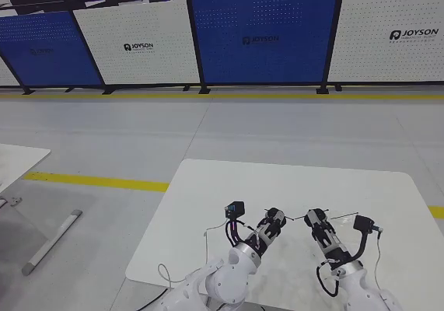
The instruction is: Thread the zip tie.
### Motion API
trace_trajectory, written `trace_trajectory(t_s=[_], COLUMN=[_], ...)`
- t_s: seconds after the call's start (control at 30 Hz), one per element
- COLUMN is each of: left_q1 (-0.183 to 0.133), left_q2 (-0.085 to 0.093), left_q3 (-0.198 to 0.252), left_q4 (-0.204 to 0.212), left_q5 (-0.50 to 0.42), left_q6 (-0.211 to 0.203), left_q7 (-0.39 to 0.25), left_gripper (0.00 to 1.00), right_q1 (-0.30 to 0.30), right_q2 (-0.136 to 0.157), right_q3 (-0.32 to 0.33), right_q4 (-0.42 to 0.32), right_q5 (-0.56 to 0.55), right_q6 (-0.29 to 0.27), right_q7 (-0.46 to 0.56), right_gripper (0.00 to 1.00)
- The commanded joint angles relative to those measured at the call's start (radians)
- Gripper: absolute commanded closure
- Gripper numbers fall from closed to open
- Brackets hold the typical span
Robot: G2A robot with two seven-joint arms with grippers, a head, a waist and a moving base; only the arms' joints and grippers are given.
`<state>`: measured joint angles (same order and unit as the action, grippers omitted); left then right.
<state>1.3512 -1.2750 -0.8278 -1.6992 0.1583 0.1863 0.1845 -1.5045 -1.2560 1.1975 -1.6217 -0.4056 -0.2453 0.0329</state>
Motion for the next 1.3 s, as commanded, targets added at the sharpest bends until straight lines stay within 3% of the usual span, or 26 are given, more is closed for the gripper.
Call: trace_trajectory(t_s=[0.0, 1.27], left_q1=[0.000, 0.003], left_q2=[0.000, -0.001], left_q3=[0.000, -0.002], left_q4=[0.000, 0.002], left_q5=[0.000, -0.006], left_q6=[0.000, -0.009], left_q7=[0.000, -0.005], left_gripper=[1.00, 1.00], right_q1=[0.001, 0.019], right_q2=[-0.001, -0.011], right_q3=[-0.001, -0.019], right_q4=[0.000, 0.037], right_q5=[-0.001, -0.040], right_q6=[0.005, -0.026], right_q7=[0.003, 0.008], right_gripper=[1.00, 1.00])
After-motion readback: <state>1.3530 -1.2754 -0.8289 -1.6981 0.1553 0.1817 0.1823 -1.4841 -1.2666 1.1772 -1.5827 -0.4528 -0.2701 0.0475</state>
